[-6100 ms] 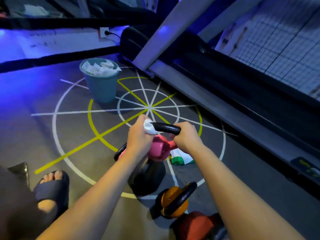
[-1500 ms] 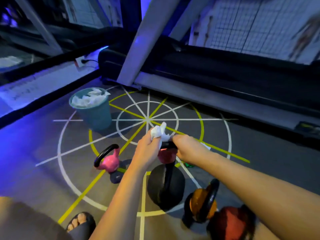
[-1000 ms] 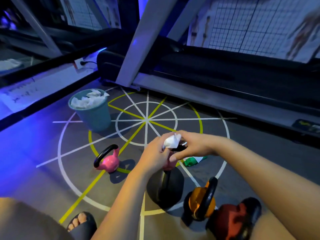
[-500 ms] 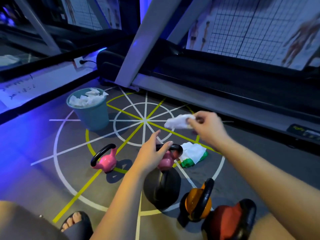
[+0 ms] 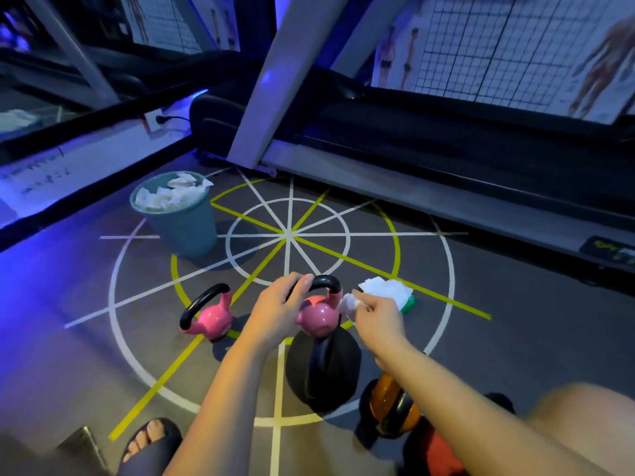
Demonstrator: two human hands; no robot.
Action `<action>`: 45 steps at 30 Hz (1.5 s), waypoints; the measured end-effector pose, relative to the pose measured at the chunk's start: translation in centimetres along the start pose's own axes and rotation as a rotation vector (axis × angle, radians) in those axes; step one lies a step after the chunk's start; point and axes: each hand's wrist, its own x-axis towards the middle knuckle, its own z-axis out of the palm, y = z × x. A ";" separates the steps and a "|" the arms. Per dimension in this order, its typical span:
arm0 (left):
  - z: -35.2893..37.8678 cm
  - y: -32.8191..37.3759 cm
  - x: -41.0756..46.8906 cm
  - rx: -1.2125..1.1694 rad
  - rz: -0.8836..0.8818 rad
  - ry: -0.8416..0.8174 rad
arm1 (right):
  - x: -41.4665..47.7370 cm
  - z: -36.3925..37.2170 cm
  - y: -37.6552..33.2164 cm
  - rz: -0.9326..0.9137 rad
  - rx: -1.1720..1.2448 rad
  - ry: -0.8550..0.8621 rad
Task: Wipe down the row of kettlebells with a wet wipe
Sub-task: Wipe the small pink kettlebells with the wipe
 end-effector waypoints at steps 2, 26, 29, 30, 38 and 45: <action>0.3 -0.1 0.2 0.017 0.025 0.004 | 0.1 1.0 0.0 0.049 0.145 -0.116; -2.0 4.7 1.1 0.630 -0.047 -0.628 | -1.3 -0.6 -3.2 0.049 0.294 -0.080; -1.7 5.3 1.4 0.581 -0.028 -0.619 | -1.8 -0.6 -3.3 0.065 0.249 -0.081; -1.5 5.3 1.5 0.571 -0.015 -0.621 | -1.6 -0.7 -3.4 0.080 0.263 -0.071; -1.2 4.4 3.5 0.501 0.024 -0.613 | 0.1 -0.6 -2.9 0.166 0.234 -0.059; -2.6 3.0 3.0 0.439 0.015 -0.610 | 0.7 0.9 -3.6 0.311 0.231 -0.105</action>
